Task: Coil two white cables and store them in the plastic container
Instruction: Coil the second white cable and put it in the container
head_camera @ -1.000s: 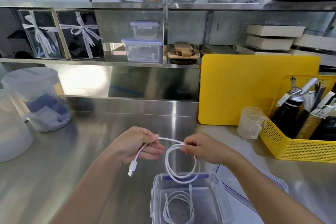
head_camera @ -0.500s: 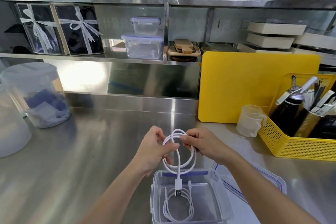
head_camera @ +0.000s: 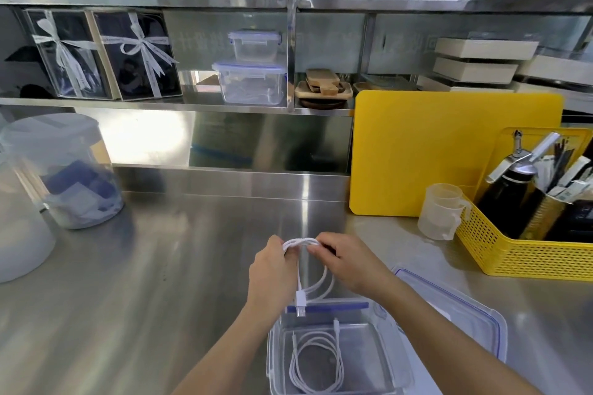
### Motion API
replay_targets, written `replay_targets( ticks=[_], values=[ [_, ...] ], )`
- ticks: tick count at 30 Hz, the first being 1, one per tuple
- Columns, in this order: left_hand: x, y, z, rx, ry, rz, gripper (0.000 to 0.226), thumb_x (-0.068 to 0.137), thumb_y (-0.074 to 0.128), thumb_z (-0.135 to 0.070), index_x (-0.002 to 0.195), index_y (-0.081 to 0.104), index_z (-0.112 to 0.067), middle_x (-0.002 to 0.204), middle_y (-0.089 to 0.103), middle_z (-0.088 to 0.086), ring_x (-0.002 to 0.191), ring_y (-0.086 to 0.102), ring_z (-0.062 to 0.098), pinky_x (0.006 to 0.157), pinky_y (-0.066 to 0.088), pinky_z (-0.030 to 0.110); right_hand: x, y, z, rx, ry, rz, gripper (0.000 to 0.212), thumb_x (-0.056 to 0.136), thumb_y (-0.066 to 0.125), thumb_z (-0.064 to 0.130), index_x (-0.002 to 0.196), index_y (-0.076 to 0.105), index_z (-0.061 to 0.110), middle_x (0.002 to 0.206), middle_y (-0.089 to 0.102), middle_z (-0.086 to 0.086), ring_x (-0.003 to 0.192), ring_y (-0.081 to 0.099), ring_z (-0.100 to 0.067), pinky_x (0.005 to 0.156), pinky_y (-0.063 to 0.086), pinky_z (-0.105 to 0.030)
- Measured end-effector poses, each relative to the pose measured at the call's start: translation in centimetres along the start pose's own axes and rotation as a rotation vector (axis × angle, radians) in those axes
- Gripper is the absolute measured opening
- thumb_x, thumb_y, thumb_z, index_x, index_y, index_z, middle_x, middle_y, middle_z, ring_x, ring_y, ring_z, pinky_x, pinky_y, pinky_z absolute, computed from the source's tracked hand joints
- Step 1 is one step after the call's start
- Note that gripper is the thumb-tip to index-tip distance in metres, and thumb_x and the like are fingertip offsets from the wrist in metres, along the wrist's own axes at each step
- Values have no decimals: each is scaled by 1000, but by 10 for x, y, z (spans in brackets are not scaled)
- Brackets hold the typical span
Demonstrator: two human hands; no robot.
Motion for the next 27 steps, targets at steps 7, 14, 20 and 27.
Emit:
replay_targets(
  ticks=[7, 14, 20, 27],
  values=[
    [-5, 7, 7, -582, -316, 296, 53, 90, 54, -36, 41, 49, -18, 33, 45, -6, 31, 38, 7, 38, 34, 19, 3, -5, -4, 140, 41, -21, 31, 90, 48, 36, 75, 59, 11, 62, 53, -1, 54, 44, -9, 55, 40, -31],
    [-2, 7, 2, -632, -338, 243, 33, 93, 54, -21, 62, 52, -9, 35, 53, -1, 30, 47, 11, 34, 37, 20, 2, -6, -7, 295, 98, -4, 29, 89, 51, 32, 68, 60, 13, 55, 49, 5, 47, 41, -3, 51, 37, -24],
    [-5, 14, 4, -833, -492, 275, 14, 91, 55, -11, 101, 55, -1, 75, 72, 16, 63, 70, 22, 59, 56, 34, -3, -1, -11, 222, 135, 37, 29, 91, 49, 29, 64, 53, 18, 56, 46, 4, 50, 40, -7, 53, 37, -26],
    [-10, 13, -2, -900, -549, 455, 23, 96, 45, -11, 82, 63, -7, 44, 60, 4, 36, 55, 10, 35, 45, 18, -10, -5, -11, 438, 183, 90, 31, 89, 52, 31, 60, 57, 21, 52, 45, 0, 41, 36, -5, 40, 31, -17]
  ],
)
Point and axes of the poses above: each hand's wrist, its own x-axis towards the middle knuckle, its own y-axis out of the palm, z = x × y, the point moved 3 cm from there along x, towards the middle knuckle
